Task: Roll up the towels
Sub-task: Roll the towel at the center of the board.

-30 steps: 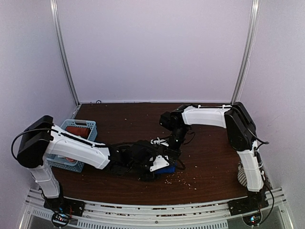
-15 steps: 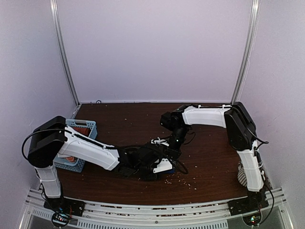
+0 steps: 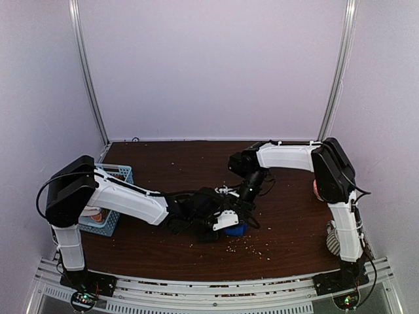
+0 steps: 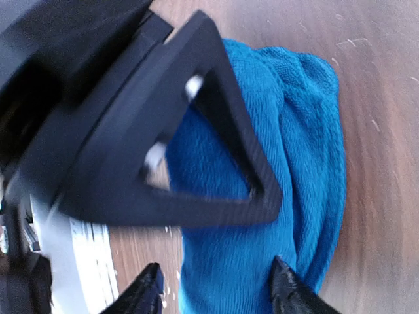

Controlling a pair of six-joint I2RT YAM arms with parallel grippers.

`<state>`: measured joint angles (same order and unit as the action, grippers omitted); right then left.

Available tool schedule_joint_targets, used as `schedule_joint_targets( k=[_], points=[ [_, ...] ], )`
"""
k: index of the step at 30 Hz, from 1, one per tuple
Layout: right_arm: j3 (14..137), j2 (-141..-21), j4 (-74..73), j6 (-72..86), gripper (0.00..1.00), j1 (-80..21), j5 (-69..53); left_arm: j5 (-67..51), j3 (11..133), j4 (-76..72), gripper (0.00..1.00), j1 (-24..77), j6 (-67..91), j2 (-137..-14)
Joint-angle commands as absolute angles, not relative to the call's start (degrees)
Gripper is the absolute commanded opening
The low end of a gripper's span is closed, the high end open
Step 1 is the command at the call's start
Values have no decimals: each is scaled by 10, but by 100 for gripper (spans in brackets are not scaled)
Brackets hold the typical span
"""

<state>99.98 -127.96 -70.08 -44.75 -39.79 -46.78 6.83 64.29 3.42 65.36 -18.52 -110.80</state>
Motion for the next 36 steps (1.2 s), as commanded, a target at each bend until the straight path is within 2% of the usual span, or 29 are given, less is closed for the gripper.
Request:
schedule_joint_targets(
  k=[1, 4, 7, 9, 12, 15, 19, 23, 27, 30, 36],
  points=[
    [971, -1218, -762, -478, 61, -348, -475, 15, 659, 81, 36, 622, -146, -1152],
    [948, -1162, -752, -472, 68, -306, -492, -19, 689, 111, 35, 604, -124, -1173],
    [897, -1079, -693, -439, 64, -275, -478, -69, 734, 148, 33, 585, -101, -1202],
    [839, -1017, -589, -354, 60, -260, -447, -100, 770, 168, 33, 576, -83, -1222],
    [725, -913, -417, -274, 64, -244, -362, -142, 827, 215, 34, 561, -57, -1267],
    [647, -839, -354, -296, 64, -243, -327, -183, 861, 247, 34, 550, -39, -1292],
    [591, -785, -355, -355, 58, -251, -344, -248, 883, 260, 34, 525, -12, -1313],
    [560, -766, -347, -390, 56, -274, -331, -287, 887, 260, 33, 510, 8, -1326],
    [534, -780, -297, -394, 55, -335, -241, -303, 887, 258, 33, 507, 9, -1329],
    [523, -793, -236, -396, 58, -387, -158, -309, 886, 258, 33, 506, 7, -1330],
    [544, -844, -179, -449, 62, -449, -100, -328, 883, 261, 32, 495, 11, -1337]
  ],
)
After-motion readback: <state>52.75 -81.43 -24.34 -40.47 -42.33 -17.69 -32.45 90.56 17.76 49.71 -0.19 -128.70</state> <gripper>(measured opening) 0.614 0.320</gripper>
